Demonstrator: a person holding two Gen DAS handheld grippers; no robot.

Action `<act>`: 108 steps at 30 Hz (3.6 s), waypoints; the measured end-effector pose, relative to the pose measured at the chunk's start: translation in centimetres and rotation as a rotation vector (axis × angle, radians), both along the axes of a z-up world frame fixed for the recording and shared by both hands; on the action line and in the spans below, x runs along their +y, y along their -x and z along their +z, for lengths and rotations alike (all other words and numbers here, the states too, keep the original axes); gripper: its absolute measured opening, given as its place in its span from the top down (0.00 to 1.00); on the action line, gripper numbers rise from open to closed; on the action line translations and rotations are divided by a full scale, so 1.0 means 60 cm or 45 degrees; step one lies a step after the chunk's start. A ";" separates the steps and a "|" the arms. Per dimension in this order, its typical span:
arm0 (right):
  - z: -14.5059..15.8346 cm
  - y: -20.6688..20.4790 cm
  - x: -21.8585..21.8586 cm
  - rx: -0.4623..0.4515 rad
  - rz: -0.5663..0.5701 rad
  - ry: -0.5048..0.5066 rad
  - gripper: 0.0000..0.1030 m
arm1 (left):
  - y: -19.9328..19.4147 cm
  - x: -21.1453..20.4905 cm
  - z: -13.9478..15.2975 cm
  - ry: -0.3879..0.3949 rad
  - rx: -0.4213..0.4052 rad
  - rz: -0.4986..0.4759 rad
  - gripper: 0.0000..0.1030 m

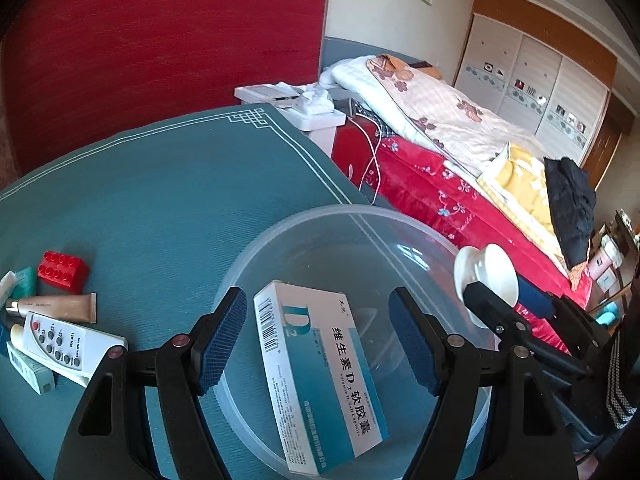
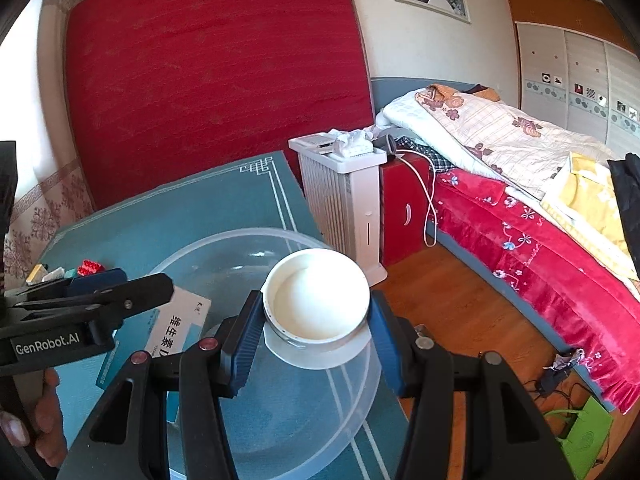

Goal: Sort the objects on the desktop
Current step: 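Carry the white cup into the clear bowl while the left drops the vitamin box in, then move the left gripper to the small white box while the right approaches the remote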

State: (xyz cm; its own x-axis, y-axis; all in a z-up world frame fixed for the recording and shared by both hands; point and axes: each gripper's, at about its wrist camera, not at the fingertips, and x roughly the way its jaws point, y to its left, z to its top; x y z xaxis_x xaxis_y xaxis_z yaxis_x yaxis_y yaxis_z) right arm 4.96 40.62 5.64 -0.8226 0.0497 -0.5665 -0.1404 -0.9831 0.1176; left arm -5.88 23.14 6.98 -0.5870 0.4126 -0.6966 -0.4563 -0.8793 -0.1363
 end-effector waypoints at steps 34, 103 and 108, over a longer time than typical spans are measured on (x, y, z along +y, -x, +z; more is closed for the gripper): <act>0.007 -0.015 -0.090 0.007 0.104 -0.005 0.28 | -0.025 -0.205 -0.008 -0.006 0.026 0.372 0.25; -0.041 0.027 -0.346 -0.113 0.451 -0.067 0.26 | 0.004 -0.453 -0.092 -0.061 -0.145 0.750 0.19; -0.039 0.026 -0.357 -0.108 0.467 -0.081 0.26 | 0.001 -0.456 -0.095 -0.059 -0.134 0.747 0.19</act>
State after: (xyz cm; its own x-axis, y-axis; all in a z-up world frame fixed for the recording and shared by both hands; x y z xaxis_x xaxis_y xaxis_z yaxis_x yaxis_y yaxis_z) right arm 3.38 19.21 3.33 -0.7427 -0.2022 -0.6384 0.2156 -0.9748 0.0579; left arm -5.91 -4.23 1.29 -0.6546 0.0718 -0.7525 0.1218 -0.9725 -0.1988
